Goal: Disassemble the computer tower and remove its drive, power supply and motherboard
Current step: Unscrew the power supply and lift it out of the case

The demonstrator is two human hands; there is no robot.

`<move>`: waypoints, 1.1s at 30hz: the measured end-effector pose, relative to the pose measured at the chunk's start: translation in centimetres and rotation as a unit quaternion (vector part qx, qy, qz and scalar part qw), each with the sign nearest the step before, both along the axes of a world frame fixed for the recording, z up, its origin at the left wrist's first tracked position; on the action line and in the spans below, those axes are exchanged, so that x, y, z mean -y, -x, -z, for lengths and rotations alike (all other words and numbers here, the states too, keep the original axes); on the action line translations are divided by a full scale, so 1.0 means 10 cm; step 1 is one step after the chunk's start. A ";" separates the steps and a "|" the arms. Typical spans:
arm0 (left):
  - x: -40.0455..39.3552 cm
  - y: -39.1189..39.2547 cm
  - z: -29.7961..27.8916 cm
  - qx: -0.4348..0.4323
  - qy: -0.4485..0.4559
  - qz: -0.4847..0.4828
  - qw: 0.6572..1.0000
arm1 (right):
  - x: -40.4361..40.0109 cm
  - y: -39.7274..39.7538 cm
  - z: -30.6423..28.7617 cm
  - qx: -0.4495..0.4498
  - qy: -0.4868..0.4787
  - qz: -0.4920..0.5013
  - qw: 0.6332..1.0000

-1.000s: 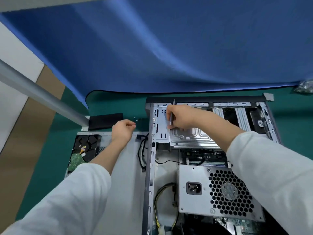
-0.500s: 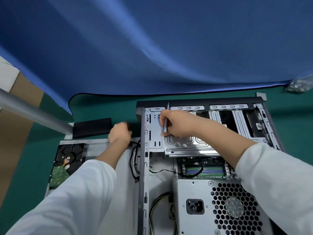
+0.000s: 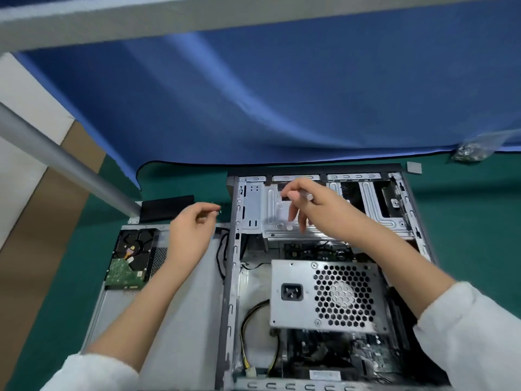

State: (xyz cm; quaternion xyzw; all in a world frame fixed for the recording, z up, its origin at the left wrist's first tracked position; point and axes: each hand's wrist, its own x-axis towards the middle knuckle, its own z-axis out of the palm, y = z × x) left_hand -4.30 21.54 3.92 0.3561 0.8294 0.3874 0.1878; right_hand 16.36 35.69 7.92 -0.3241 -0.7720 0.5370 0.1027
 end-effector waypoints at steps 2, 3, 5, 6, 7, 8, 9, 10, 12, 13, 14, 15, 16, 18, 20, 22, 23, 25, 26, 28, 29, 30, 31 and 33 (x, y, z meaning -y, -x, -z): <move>0.06 -0.31 -0.15 0.032 -0.026 0.014 0.999 | 0.16 -0.17 -0.04 -0.039 0.032 0.038 0.998; 0.07 -0.48 -0.20 0.053 -0.034 0.025 0.998 | 0.24 -0.24 -0.04 -0.048 0.034 0.051 0.997; 0.08 -0.82 -0.23 0.099 -0.041 0.052 0.993 | 0.39 -0.36 -0.05 -0.070 0.031 0.076 0.994; 0.08 -0.98 -0.23 0.107 -0.044 0.068 0.991 | 0.46 -0.41 -0.06 -0.089 0.037 0.089 0.991; 0.08 -1.12 -0.21 0.100 -0.046 0.083 0.991 | 0.53 -0.46 -0.06 -0.112 0.049 0.101 0.987; 0.08 -1.25 -0.20 0.088 -0.047 0.095 0.991 | 0.58 -0.50 -0.06 -0.132 0.061 0.111 0.983; 0.08 -1.35 -0.18 0.081 -0.049 0.101 0.990 | 0.62 -0.54 -0.06 -0.143 0.071 0.118 0.980; 0.07 -1.42 -0.16 0.077 -0.048 0.106 0.990 | 0.65 -0.57 -0.05 -0.145 0.077 0.126 0.978; 0.07 -1.49 -0.13 0.060 -0.044 0.109 0.991 | 0.70 -0.63 -0.01 -0.136 0.076 0.143 0.977; 0.07 -1.50 -0.12 0.056 -0.044 0.101 0.992 | 0.72 -0.65 0.01 -0.129 0.064 0.153 0.978; 0.07 -1.50 -0.10 0.059 -0.045 0.089 0.993 | 0.75 -0.67 0.02 -0.125 0.047 0.165 0.977; 0.08 -1.49 -0.10 0.064 -0.047 0.079 0.994 | 0.77 -0.69 0.04 -0.124 0.027 0.175 0.976; 0.08 -1.49 -0.09 0.068 -0.046 0.075 0.994 | 0.79 -0.71 0.05 -0.121 0.005 0.184 0.975; 0.09 -1.51 -0.09 0.072 -0.044 0.076 0.994 | 0.82 -0.74 0.06 -0.116 -0.029 0.188 0.975; 0.09 -1.52 -0.09 0.068 -0.042 0.073 0.994 | 0.82 -0.74 0.07 -0.112 -0.036 0.176 0.977; 0.09 -1.52 -0.10 0.074 -0.046 0.067 0.994 | 0.81 -0.73 0.08 -0.110 -0.034 0.165 0.980; 0.09 -1.52 -0.10 0.076 -0.048 0.066 0.994 | 0.80 -0.73 0.09 -0.109 -0.034 0.162 0.980; 0.09 -1.52 -0.11 0.072 -0.051 0.066 0.994 | 0.79 -0.73 0.10 -0.103 -0.040 0.157 0.981; 0.08 -1.52 -0.11 0.070 -0.053 0.067 0.994 | 0.78 -0.73 0.11 -0.098 -0.047 0.153 0.982; 0.08 -1.52 -0.10 0.063 -0.054 0.068 0.994 | 0.78 -0.73 0.12 -0.082 -0.066 0.142 0.984; 0.08 -1.52 -0.10 0.059 -0.053 0.070 0.994 | 0.78 -0.73 0.12 -0.072 -0.075 0.137 0.985; 0.08 -1.52 -0.10 0.057 -0.053 0.071 0.994 | 0.78 -0.73 0.13 -0.062 -0.085 0.133 0.986; 0.07 -1.52 -0.10 0.057 -0.053 0.071 0.994 | 0.78 -0.73 0.13 -0.052 -0.096 0.130 0.985; 0.07 -1.52 -0.10 0.059 -0.053 0.071 0.994 | 0.78 -0.73 0.13 -0.037 -0.114 0.122 0.985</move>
